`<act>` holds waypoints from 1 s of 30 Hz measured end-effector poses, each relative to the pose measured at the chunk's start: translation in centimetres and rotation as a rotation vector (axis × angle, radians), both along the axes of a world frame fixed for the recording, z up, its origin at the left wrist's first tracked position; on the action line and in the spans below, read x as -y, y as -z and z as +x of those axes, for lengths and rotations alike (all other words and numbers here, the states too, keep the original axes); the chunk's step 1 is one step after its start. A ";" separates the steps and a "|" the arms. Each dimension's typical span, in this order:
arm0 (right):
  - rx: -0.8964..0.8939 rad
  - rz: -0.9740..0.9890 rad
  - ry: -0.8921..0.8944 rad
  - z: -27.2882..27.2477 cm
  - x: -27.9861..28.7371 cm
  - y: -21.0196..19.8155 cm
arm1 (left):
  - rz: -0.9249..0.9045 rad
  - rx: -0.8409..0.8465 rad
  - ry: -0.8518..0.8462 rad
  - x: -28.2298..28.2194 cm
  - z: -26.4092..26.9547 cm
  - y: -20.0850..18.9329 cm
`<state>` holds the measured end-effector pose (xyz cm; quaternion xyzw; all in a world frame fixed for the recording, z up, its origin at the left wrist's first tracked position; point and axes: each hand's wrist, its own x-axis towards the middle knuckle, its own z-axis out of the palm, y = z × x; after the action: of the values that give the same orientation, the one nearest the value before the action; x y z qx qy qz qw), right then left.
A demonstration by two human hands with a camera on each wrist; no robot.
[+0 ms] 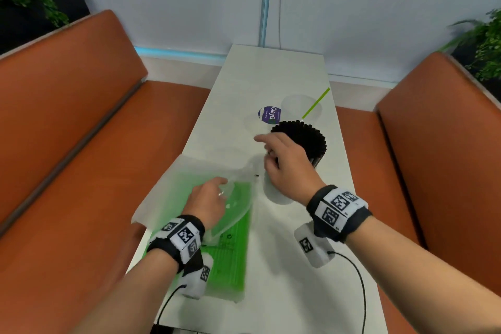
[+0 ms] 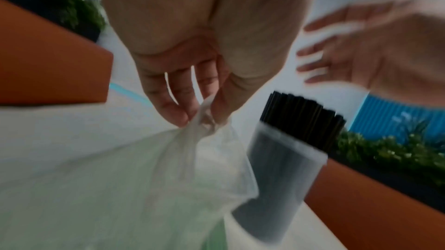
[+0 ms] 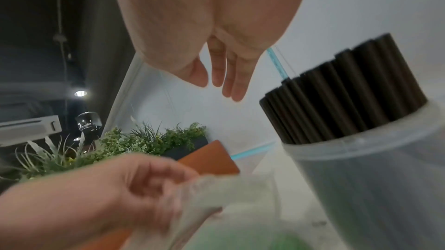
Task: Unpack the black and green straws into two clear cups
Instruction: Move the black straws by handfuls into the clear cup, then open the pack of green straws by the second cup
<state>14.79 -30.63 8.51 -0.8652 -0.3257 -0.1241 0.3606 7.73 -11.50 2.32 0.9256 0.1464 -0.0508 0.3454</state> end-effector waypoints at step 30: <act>-0.373 0.743 0.398 2.0 0.5 -5.8 | -0.581 0.449 0.098 -7.6 -1.7 -12.5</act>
<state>16.83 -31.08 14.36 -0.7306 -0.0160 -0.1414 0.6678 6.08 -3.88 14.79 0.7830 0.0019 0.0976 0.6143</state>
